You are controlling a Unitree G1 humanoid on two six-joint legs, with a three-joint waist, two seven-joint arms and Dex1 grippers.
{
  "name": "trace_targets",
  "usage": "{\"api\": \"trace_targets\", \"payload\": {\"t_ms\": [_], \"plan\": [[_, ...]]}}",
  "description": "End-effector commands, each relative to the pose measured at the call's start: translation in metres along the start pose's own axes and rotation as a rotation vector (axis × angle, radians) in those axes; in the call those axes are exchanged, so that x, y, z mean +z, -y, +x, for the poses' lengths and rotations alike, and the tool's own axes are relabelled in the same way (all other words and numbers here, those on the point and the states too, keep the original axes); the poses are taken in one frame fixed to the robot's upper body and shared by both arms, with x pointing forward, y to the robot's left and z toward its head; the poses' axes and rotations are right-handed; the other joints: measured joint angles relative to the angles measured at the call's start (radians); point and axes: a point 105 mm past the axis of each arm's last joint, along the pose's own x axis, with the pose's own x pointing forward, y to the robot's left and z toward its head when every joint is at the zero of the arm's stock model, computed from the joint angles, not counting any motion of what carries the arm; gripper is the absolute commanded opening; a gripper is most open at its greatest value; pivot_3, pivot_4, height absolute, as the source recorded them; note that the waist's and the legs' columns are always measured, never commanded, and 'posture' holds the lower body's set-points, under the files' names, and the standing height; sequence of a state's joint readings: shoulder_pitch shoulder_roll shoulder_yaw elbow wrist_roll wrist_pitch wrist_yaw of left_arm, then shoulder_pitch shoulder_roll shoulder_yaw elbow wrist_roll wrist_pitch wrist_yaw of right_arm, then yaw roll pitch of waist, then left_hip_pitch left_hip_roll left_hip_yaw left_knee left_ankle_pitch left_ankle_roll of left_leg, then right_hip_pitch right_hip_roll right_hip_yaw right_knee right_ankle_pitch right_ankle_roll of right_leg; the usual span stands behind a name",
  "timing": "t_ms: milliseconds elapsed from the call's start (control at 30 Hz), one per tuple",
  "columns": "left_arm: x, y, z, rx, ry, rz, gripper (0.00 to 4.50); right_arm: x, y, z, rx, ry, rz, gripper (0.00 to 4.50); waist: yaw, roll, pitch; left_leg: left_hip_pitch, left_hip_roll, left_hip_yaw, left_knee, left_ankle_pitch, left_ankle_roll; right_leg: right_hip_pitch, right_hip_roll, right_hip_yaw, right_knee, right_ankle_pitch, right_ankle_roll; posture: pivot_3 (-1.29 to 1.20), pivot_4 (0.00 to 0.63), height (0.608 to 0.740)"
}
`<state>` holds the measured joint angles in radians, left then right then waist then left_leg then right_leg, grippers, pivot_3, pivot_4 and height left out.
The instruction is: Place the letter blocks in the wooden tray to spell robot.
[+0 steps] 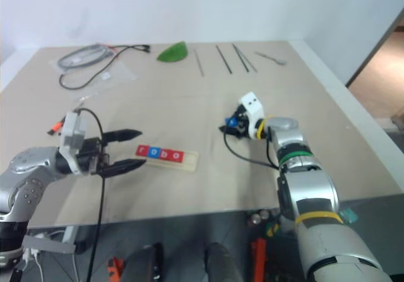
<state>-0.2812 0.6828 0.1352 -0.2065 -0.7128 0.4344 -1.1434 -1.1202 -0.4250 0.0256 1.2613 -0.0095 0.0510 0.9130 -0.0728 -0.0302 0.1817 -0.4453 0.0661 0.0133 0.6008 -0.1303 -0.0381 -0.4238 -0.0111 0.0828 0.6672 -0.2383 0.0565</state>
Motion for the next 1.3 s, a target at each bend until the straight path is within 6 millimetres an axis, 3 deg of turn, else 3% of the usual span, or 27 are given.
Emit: {"api": "trace_targets", "payload": {"t_ms": [33, 367, 800, 1300], "plan": [[0.011, 0.002, -0.004, 0.003, 0.013, 0.047, 4.50, 0.005, 0.009, -0.009, -0.022, 0.008, -0.015, 3.97, 0.000, 0.000, 0.000, 0.000, 0.000, 0.000, 0.000, 0.000, 0.000, 0.000, 0.000, 0.000, 0.000, 0.000, 0.000, 0.00, 0.150, 0.740], [0.011, 0.000, -0.001, -0.009, 0.013, 0.050, 4.50, -0.004, 0.019, -0.026, -0.022, -0.021, -0.032, 3.97, 0.000, 0.000, 0.000, 0.000, 0.000, 0.000, 0.000, 0.000, 0.000, 0.000, 0.000, 0.000, 0.000, 0.000, 0.000, 0.00, 0.150, 0.740], [0.011, -0.003, 0.003, -0.025, 0.024, 0.052, 4.50, -0.009, -0.010, -0.013, 0.141, -0.023, -0.022, 3.97, -0.005, 0.000, 0.000, 0.001, 0.000, 0.000, 0.000, 0.000, 0.000, 0.000, 0.000, 0.000, 0.000, 0.001, 0.002, 0.00, 0.150, 0.740], [0.011, -0.003, 0.003, -0.021, 0.031, 0.047, 4.50, 0.009, -0.046, 0.005, 0.313, 0.030, 0.010, 3.97, -0.006, 0.000, 0.000, 0.002, 0.000, 0.000, 0.000, 0.000, 0.000, 0.000, 0.001, 0.000, 0.001, 0.002, 0.002, 0.00, 0.150, 0.740]]}}
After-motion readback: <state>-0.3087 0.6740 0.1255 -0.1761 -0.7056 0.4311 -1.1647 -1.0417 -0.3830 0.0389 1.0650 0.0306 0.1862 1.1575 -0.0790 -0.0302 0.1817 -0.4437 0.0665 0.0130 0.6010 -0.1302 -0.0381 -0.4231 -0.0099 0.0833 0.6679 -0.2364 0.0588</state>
